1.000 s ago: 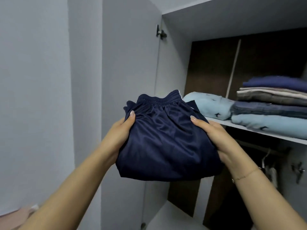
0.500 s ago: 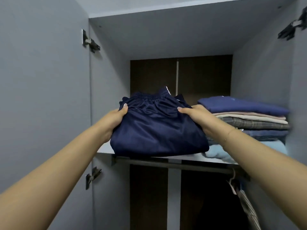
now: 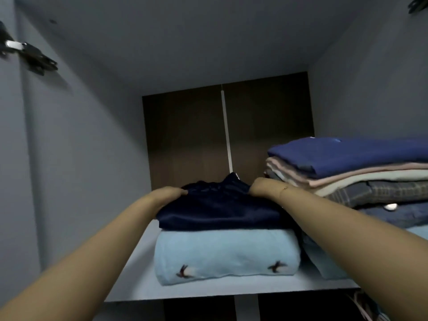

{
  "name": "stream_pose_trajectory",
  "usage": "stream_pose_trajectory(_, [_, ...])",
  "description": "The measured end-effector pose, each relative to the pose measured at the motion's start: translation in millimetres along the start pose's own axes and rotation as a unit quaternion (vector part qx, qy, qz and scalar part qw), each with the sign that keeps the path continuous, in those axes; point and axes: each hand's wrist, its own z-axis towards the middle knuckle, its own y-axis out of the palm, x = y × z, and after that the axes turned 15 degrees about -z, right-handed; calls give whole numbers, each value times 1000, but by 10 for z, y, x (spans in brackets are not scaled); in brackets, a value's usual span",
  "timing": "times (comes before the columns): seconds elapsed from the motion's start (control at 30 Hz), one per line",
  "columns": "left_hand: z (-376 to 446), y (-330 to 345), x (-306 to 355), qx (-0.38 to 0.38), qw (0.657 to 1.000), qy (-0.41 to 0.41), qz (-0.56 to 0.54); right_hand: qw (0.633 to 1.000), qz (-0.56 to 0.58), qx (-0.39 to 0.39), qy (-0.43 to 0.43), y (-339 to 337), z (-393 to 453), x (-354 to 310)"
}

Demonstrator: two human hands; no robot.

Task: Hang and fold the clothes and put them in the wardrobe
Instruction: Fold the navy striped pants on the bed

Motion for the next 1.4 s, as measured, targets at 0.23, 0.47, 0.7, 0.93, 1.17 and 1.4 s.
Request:
stream_pose_trajectory(0.23, [-392, -163, 1, -35, 990, 82, 109, 992, -118, 43, -8, -53, -13, 108])
stream_pose_trajectory(0.47, [-517, -82, -228, 99, 959, 237, 120, 964, -204, 148, -85, -35, -68, 6])
stream_pose_trajectory(0.7, [-472, -36, -525, 28, 973, 217, -72, 947, -272, 13, -168, 479, -24, 129])
stream_pose_trajectory(0.93, [-599, 21, -561, 105, 969, 214, -73, 959, -216, 64, -173, 402, -346, 114])
stream_pose_trajectory(1.17, [-1432, 29, -704, 81, 935, 334, 85, 957, -31, 144, -251, 490, -1432, 413])
stream_pose_trajectory(1.4, [-2481, 333, -1465, 81, 872, 447, 185, 955, -43, 219, -197, 912, -2815, 1223])
